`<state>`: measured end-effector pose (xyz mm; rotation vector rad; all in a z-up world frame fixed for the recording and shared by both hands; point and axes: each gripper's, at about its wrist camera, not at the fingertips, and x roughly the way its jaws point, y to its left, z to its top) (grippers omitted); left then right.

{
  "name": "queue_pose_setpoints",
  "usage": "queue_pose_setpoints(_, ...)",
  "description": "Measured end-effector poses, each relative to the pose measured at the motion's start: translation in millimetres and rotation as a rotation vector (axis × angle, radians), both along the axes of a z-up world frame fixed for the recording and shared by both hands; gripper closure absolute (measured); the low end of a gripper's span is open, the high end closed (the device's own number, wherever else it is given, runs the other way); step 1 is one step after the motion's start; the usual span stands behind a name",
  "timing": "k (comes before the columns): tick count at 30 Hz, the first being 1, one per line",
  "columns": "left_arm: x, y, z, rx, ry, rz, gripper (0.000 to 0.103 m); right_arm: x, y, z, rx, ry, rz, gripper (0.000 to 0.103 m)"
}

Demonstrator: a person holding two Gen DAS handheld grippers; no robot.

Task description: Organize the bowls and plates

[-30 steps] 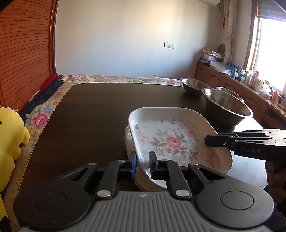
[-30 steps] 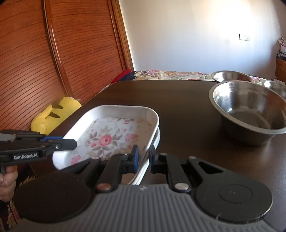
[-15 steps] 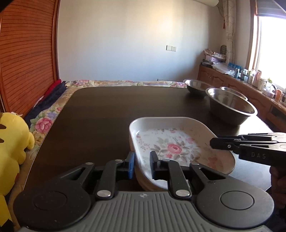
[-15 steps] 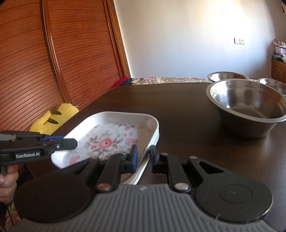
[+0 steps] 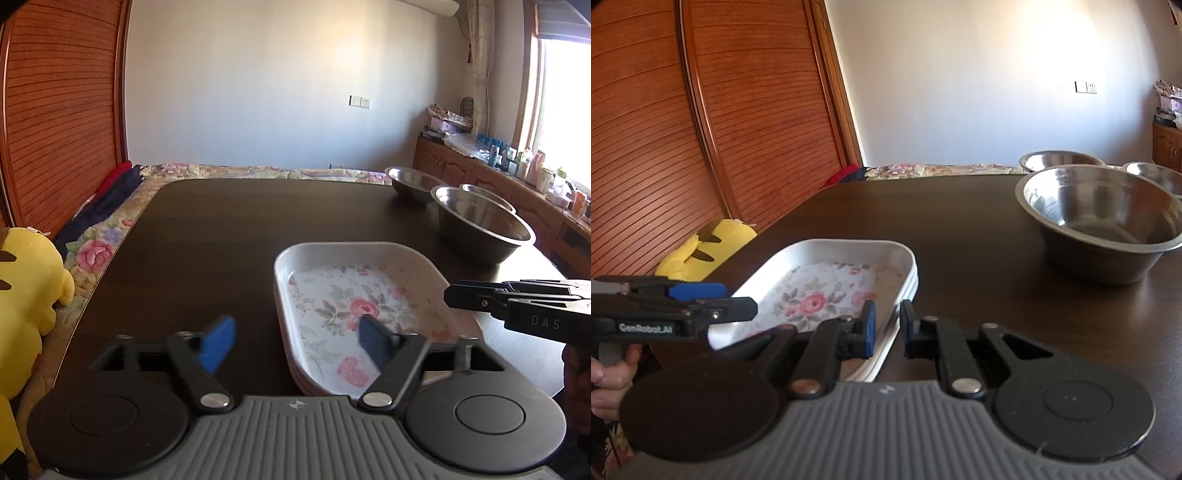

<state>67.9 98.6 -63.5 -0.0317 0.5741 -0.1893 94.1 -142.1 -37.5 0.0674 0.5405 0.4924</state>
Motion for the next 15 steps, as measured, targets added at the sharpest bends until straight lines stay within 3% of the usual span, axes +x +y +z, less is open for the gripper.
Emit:
queue_pose_setpoints(3, -0.4, -1.2, 5.1, 0.004, -0.017, 0.010, 0.002, -1.2, -4.0, 4.1, 0.011, -0.011, -0.004, 0.088)
queue_pose_setpoints(15, -0.7, -15.3, 18.4, 0.014, 0.000, 0.004, 0.000, 1.4, -28.9, 14.0, 0.031, -0.047, -0.063, 0.088)
